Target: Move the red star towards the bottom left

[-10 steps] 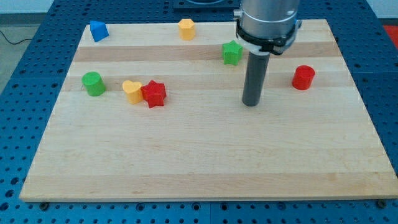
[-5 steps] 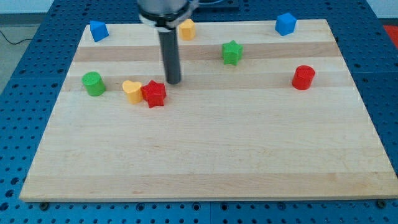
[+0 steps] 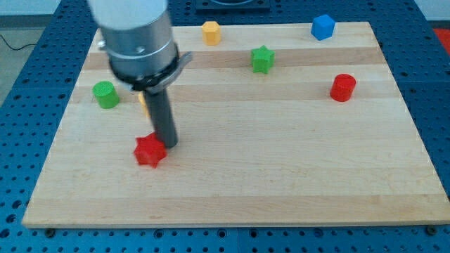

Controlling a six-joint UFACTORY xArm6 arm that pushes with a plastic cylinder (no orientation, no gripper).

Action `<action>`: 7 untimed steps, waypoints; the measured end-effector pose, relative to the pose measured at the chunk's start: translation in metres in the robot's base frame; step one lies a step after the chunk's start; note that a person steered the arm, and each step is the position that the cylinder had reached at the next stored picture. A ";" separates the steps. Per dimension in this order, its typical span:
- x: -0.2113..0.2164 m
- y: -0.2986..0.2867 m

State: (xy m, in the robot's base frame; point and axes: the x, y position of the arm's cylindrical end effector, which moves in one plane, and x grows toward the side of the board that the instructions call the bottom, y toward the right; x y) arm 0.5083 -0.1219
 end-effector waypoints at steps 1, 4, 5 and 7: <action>0.027 -0.036; 0.035 0.023; 0.047 0.004; 0.050 -0.050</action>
